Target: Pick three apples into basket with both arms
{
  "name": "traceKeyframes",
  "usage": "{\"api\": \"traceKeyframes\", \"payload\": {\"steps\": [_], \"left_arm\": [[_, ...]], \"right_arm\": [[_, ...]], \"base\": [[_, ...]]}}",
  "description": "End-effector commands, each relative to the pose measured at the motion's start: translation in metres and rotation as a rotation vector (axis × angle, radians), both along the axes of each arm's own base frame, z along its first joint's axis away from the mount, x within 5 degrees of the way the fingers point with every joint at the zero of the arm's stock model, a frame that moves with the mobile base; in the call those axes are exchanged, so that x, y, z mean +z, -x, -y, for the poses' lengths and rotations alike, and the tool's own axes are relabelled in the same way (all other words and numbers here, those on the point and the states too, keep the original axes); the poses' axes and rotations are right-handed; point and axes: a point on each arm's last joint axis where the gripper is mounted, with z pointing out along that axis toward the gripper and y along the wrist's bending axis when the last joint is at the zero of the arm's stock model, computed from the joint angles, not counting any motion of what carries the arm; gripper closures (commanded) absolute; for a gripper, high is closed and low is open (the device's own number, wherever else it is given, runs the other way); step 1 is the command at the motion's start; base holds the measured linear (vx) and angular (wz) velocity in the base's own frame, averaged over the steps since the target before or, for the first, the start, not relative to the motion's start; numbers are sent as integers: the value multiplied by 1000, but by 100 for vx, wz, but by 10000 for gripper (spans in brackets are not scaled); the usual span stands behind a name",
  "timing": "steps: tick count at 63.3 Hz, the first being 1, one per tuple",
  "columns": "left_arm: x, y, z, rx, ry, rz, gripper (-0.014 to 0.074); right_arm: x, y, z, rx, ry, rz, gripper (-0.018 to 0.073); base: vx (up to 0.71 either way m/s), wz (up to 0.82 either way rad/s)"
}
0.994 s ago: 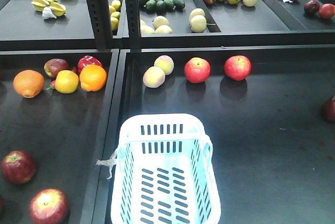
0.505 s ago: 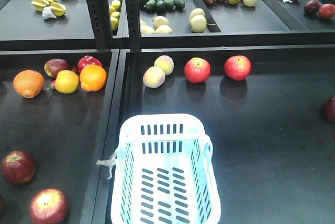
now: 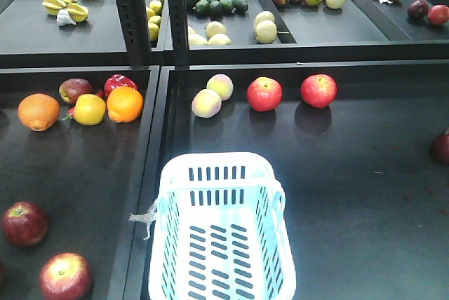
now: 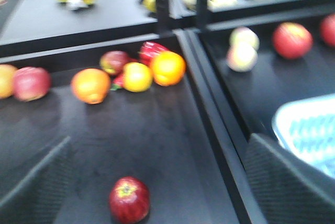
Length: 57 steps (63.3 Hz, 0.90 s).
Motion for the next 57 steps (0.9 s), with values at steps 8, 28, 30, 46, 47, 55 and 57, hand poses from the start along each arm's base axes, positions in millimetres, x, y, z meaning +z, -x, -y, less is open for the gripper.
{"api": "traceKeyframes", "payload": {"steps": [8,28,30,46,47,55,57], "left_arm": [[6,-27,28,-357,-135,73,-55],[-21,-69,70,-709,-303,71,-48],[-23,-73,75,-723,-315,71,-46],[-48,-97,115,-867,-413,63,-36],[-49,-99,118,-875,-413,58,-35],[-53,-108,144,-951,-438,59,-31],[-54,-110,149,-969,-452,59,-29]], "right_arm": [[3,0,0,1,5,76,568],[3,0,0,1,5,76,568],[3,0,0,1,5,76,568],[3,0,0,1,5,76,568],[3,0,0,1,5,76,568],[3,0,0,1,5,76,568],[3,0,0,1,5,76,568]], "base": [[0,0],[0,0],[0,0],[0,0],[0,0],[0,0],[0,0]]}}
